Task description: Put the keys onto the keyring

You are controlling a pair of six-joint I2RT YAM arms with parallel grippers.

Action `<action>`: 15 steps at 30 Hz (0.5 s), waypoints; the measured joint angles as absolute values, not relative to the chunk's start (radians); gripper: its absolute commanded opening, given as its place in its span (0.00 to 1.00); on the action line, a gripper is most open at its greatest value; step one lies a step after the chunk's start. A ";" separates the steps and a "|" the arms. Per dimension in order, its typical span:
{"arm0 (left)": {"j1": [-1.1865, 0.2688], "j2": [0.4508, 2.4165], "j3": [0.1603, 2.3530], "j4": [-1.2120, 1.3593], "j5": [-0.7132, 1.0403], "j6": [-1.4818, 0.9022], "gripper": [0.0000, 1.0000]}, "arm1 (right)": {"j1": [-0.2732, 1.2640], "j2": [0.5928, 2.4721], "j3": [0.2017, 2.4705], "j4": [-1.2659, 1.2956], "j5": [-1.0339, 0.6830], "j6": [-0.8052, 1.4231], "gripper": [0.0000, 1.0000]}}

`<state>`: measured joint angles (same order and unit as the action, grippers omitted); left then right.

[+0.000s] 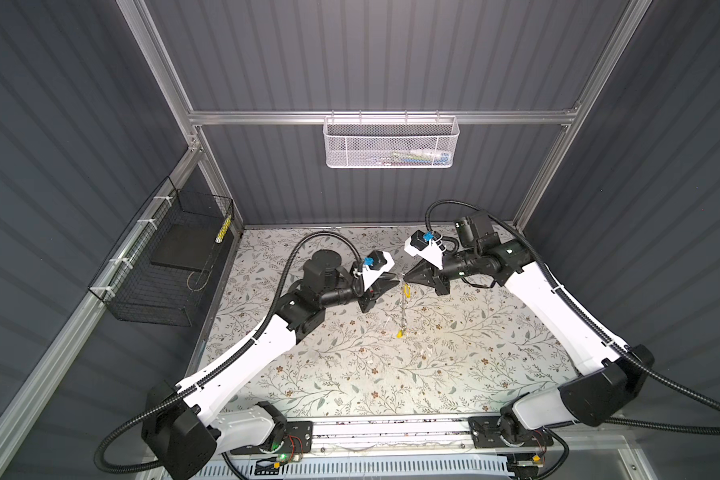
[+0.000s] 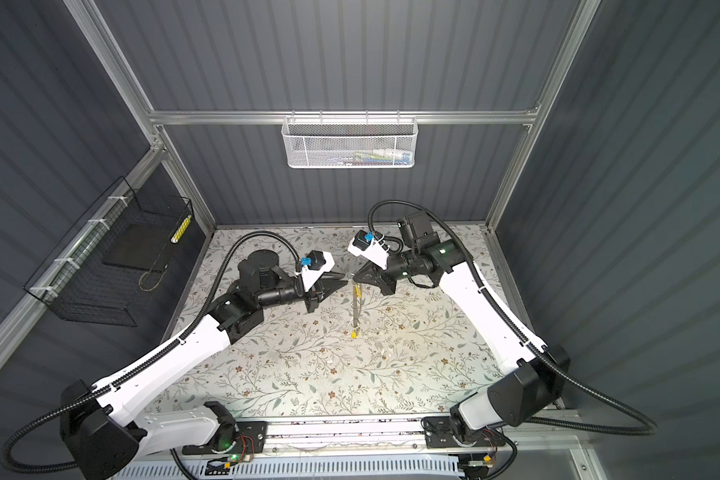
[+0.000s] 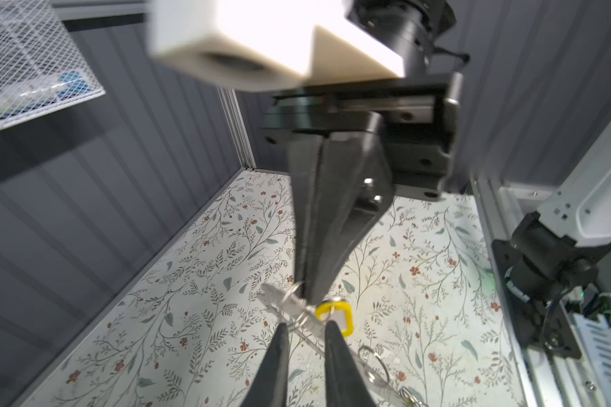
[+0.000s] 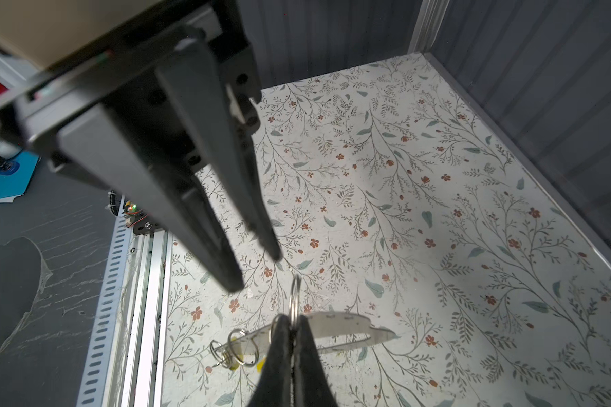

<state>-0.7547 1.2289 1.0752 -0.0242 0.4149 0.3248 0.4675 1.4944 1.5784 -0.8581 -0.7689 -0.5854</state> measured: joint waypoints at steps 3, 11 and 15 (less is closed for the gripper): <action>-0.805 1.231 1.080 -0.043 0.355 0.387 0.21 | 0.474 1.522 1.610 -0.904 -0.756 -0.599 0.00; -0.804 1.228 1.083 -0.064 0.228 0.467 0.24 | 0.480 1.530 1.616 -0.962 -0.745 -0.624 0.00; -0.804 1.241 1.136 -0.136 0.224 0.491 0.24 | 0.482 1.530 1.616 -0.967 -0.744 -0.636 0.00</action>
<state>-0.8043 1.2407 1.1358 -0.1364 0.2237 0.4911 0.4816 1.5303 1.6161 -0.9668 -0.7444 -0.6361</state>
